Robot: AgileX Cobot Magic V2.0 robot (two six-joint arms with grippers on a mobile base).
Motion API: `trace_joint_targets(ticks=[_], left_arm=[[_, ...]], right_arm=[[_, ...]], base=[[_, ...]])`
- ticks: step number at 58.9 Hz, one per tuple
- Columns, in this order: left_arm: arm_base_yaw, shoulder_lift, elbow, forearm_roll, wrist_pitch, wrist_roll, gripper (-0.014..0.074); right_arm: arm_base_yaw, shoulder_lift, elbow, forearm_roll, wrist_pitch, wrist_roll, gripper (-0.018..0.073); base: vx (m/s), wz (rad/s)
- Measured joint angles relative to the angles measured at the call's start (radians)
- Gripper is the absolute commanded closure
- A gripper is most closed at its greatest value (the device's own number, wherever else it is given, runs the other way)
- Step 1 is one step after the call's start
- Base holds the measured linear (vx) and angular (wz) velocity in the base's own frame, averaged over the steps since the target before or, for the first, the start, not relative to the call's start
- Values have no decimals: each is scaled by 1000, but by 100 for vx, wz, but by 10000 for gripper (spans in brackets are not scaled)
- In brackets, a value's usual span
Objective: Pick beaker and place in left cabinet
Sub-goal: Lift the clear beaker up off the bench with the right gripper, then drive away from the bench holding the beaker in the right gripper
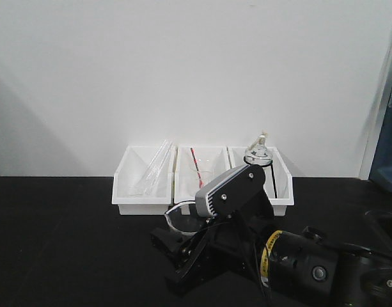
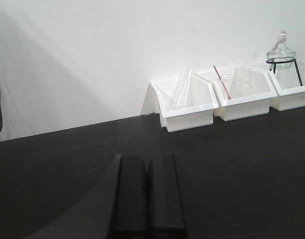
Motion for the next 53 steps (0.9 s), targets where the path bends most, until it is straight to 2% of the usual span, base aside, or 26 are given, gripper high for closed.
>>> trace_joint_targets(ticks=[28,53], left_arm=[[0,0,0,0,0,0,595],[0,0,0,0,0,0,595]], right_arm=[[-1,0,0,0,1,0,380],[-1,0,0,0,1,0,380]], base=[[-13,12],[-16,43]])
